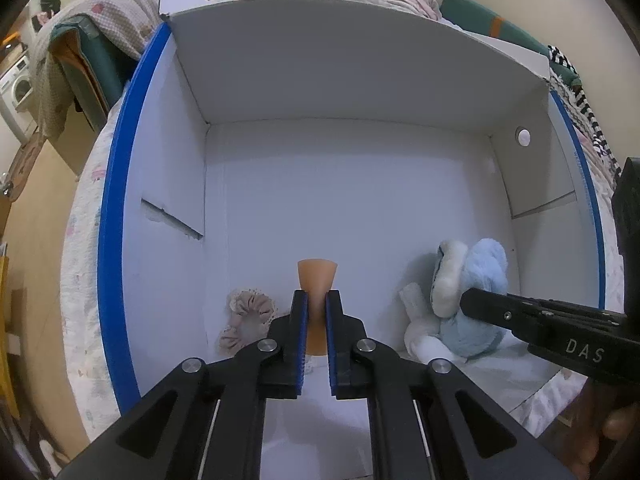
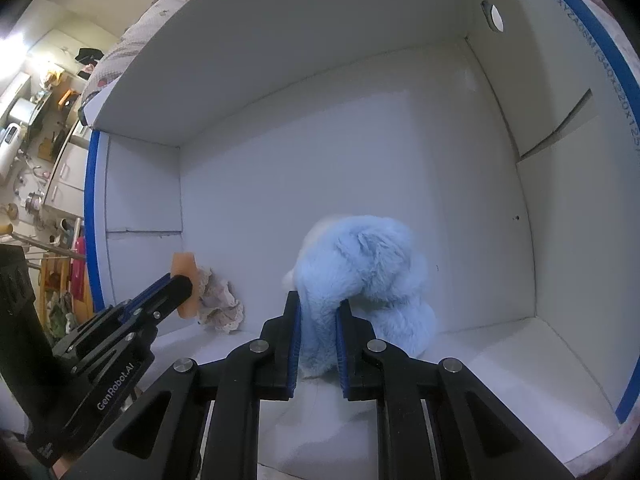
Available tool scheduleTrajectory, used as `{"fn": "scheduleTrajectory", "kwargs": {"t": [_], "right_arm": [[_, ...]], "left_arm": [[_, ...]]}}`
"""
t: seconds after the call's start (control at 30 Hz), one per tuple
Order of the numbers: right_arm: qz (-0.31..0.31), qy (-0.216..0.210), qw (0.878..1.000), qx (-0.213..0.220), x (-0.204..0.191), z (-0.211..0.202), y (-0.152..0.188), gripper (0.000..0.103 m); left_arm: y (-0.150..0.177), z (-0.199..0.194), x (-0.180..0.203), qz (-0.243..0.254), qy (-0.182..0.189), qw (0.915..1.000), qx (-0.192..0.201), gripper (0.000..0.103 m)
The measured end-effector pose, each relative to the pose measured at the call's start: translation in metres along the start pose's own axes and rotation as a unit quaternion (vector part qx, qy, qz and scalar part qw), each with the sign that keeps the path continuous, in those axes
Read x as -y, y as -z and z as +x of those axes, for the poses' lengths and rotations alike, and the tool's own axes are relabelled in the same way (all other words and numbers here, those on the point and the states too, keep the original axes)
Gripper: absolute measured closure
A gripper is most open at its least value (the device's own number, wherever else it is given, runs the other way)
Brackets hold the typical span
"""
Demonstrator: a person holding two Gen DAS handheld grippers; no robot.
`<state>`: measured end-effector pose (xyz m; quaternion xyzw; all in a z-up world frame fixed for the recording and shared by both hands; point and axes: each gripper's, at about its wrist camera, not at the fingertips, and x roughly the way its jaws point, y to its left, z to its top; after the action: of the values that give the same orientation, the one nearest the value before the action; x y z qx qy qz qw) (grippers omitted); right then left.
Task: Organize soft objects
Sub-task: 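Carry the orange cylinder and blue plush with both grippers into the box, then open both grippers to release the cylinder and plush inside the box, then withdraw both grippers from the box toward the remaining items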
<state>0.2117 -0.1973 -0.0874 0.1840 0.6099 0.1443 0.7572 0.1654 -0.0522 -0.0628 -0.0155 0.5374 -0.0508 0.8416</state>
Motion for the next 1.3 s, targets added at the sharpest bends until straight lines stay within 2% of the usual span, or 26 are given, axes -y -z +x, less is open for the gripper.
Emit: {"fn": "scheduleTrajectory", "kwargs": {"t": [0.1, 0.27, 0.3, 0.33, 0.37, 0.4, 0.43, 0.5, 0.53, 0.63, 1.03, 1.23, 1.3], "right_arm": [[0.001, 0.002, 1.0, -0.003, 0.001, 0.001, 0.0, 0.085], [0.008, 0.002, 1.0, -0.001, 0.0, 0.003, -0.004, 0.076], [0.008, 0.005, 1.0, 0.0, 0.0, 0.004, -0.004, 0.065], [0.007, 0.011, 1.0, 0.003, 0.0, 0.002, -0.004, 0.039], [0.005, 0.018, 1.0, 0.01, -0.002, 0.0, -0.004, 0.029], [0.002, 0.023, 1.0, 0.021, -0.002, -0.002, -0.004, 0.024], [-0.001, 0.025, 0.999, 0.028, -0.004, -0.004, -0.004, 0.024], [-0.009, 0.026, 0.999, 0.035, -0.006, -0.007, -0.005, 0.024], [-0.009, 0.031, 0.999, 0.039, -0.006, -0.008, -0.005, 0.024], [-0.005, 0.033, 0.999, 0.041, -0.004, -0.008, -0.005, 0.024], [-0.016, 0.038, 0.998, 0.04, -0.009, -0.009, -0.004, 0.024], [-0.009, 0.038, 0.998, 0.057, -0.011, -0.017, 0.0, 0.024], [-0.025, 0.052, 0.996, 0.063, -0.016, -0.02, 0.003, 0.024]], "left_arm": [[0.002, 0.0, -0.001, 0.0, -0.001, 1.0, -0.003, 0.092], [-0.001, -0.002, 0.002, 0.006, -0.009, 0.9999, 0.003, 0.085], [-0.001, -0.002, 0.002, 0.007, -0.01, 0.9999, 0.004, 0.083], [-0.001, -0.003, 0.003, 0.008, -0.01, 0.9999, 0.005, 0.08], [-0.001, -0.005, 0.003, 0.008, -0.008, 0.9999, 0.007, 0.077], [-0.002, -0.006, 0.003, 0.008, -0.007, 0.9999, 0.008, 0.07], [-0.001, -0.007, 0.002, 0.007, -0.006, 0.9999, 0.01, 0.058], [-0.002, -0.011, 0.001, 0.005, -0.007, 0.9998, 0.019, 0.047], [-0.003, -0.013, 0.001, 0.005, -0.008, 0.9997, 0.023, 0.046], [-0.004, -0.019, -0.001, 0.004, -0.01, 0.9994, 0.034, 0.046], [-0.002, -0.023, -0.002, 0.004, -0.023, 0.9991, 0.036, 0.046], [0.002, -0.039, -0.005, -0.006, -0.028, 0.9983, 0.051, 0.046], [0.005, -0.048, -0.007, -0.01, -0.04, 0.9972, 0.061, 0.045]]}}
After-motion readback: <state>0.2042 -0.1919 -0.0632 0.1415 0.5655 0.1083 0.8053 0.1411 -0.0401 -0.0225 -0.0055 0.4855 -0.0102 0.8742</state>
